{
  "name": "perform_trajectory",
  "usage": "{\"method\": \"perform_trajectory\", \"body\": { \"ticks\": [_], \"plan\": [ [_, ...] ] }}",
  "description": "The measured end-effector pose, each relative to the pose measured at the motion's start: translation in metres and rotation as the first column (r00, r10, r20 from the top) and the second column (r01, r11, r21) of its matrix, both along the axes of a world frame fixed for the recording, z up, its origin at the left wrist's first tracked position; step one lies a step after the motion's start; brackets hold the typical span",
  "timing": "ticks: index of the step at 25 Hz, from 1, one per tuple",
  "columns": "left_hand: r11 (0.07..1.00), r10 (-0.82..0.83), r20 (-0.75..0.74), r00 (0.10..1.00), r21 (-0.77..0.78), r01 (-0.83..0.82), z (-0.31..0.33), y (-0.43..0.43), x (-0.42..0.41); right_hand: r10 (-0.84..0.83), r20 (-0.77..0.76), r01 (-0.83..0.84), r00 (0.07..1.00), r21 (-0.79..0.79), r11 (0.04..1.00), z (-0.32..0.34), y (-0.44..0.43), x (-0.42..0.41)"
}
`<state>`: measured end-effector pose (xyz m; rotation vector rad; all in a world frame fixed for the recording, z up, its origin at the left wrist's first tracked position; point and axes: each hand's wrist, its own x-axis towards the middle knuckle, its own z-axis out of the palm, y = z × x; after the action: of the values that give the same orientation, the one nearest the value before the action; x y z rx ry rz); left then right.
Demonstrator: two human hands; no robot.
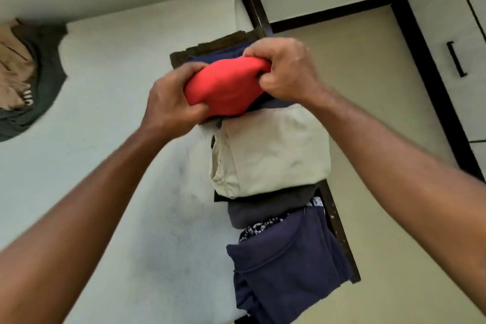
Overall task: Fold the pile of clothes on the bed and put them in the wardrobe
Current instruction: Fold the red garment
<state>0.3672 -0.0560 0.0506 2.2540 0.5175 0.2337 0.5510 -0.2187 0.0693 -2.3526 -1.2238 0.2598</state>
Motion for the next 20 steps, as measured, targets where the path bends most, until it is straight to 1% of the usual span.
{"method": "perform_trajectory", "body": {
  "ticks": [2, 5, 8, 11, 13, 15, 17, 19, 20],
  "plan": [
    [0.999, 0.015, -0.017, 1.0, -0.046, -0.016, -0.011, -0.024, -0.028, 0.063, 0.051, -0.065, 0.997, 0.052, 0.997, -0.019, -0.021, -0.028],
    [0.995, 0.089, 0.006, 0.996, -0.05, -0.089, -0.004, -0.036, -0.056, 0.063, 0.106, -0.079, 0.992, 0.15, 0.986, -0.02, -0.027, -0.061],
    [0.985, 0.174, 0.095, 0.98, -0.004, -0.175, 0.016, -0.031, -0.083, 0.11, 0.064, -0.122, 0.992, 0.233, 0.965, 0.002, -0.012, -0.081],
    [0.961, 0.276, 0.161, 0.947, -0.019, -0.277, 0.036, -0.035, -0.122, 0.2, 0.023, -0.199, 0.98, 0.267, 0.943, 0.025, -0.003, -0.104],
    [0.944, 0.331, 0.176, 0.927, -0.04, -0.329, 0.039, -0.046, -0.154, 0.253, 0.04, -0.254, 0.967, 0.282, 0.925, 0.035, -0.006, -0.13],
    [0.93, 0.364, 0.174, 0.915, -0.022, -0.366, 0.032, -0.059, -0.19, 0.277, 0.079, -0.288, 0.958, 0.285, 0.914, 0.026, -0.016, -0.163],
    [0.936, 0.317, 0.159, 0.935, 0.105, -0.335, 0.008, -0.072, -0.227, 0.258, 0.072, -0.268, 0.963, 0.245, 0.932, -0.001, -0.035, -0.203],
    [0.948, 0.188, 0.108, 0.976, 0.238, -0.209, -0.025, -0.089, -0.269, 0.23, 0.074, -0.238, 0.97, 0.116, 0.964, -0.042, -0.066, -0.257],
    [0.954, 0.116, 0.044, 0.992, 0.274, -0.124, -0.045, -0.1, -0.292, 0.225, 0.068, -0.227, 0.972, 0.03, 0.973, -0.064, -0.087, -0.289]
  ]
}}
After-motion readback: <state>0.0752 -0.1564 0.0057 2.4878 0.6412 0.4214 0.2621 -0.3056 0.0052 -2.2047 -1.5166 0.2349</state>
